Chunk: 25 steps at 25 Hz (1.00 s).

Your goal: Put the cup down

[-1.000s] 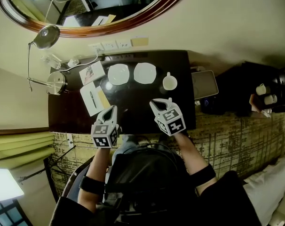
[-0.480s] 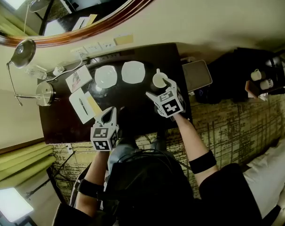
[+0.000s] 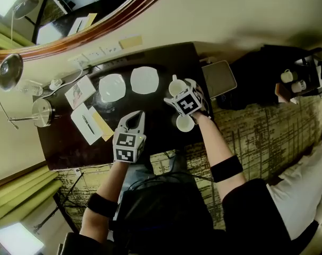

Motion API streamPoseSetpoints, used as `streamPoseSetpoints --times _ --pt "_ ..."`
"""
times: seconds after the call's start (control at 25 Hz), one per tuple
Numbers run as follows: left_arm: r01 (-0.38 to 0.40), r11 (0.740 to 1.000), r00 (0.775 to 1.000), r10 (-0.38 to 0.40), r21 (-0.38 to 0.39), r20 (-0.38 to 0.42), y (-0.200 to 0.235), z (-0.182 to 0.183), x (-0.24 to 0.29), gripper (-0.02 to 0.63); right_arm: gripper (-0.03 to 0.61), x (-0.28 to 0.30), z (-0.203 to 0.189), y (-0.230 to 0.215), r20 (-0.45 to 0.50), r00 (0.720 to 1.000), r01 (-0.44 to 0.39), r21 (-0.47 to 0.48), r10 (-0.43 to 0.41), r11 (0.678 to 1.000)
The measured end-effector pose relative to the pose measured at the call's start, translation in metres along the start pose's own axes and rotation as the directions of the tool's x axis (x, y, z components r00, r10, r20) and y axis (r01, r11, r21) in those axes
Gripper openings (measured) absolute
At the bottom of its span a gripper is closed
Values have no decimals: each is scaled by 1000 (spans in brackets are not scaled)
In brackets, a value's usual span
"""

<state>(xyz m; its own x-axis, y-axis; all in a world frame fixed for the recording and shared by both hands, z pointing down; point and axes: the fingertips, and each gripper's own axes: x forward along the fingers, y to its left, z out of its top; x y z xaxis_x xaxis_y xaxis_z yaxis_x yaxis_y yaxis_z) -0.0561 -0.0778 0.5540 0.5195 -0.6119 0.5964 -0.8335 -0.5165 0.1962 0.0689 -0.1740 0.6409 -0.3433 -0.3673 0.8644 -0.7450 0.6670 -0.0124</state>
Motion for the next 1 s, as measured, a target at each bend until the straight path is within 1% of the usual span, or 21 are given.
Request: streamPoseSetpoints --times 0.24,0.36,0.44,0.52,0.56,0.6,0.72,0.92,1.0 --pt "25 1000 1000 -25 7 -8 0 3 6 4 541 18 1 -13 -53 998 18 -5 -19 1000" --pt "32 999 999 -32 2 -11 5 0 4 4 540 27 -3 -19 -84 996 41 18 -40 999" --pt "30 1000 999 -30 -2 -15 9 -4 2 4 535 32 -8 -19 -105 994 39 34 -35 999" --pt "25 1000 1000 -25 -7 -18 13 -7 1 4 481 33 -9 -20 -117 992 44 27 -40 999" --pt "23 1000 1000 -23 -9 -19 14 -8 0 4 473 32 -9 -22 -119 992 48 22 -45 999" --pt "22 1000 1000 -22 -10 -19 15 -8 0 4 434 32 -9 -23 -120 992 48 19 -45 999" --pt "22 1000 1000 -22 -11 -17 15 -9 -1 4 431 32 -9 -22 -117 992 40 12 -38 999" --pt "25 1000 1000 -26 -16 -16 14 -12 -1 4 430 30 -7 -23 -107 992 60 5 -59 998" --pt "21 1000 1000 -22 -22 -17 16 -15 -2 4 430 29 -6 -20 -111 992 53 7 -52 999"
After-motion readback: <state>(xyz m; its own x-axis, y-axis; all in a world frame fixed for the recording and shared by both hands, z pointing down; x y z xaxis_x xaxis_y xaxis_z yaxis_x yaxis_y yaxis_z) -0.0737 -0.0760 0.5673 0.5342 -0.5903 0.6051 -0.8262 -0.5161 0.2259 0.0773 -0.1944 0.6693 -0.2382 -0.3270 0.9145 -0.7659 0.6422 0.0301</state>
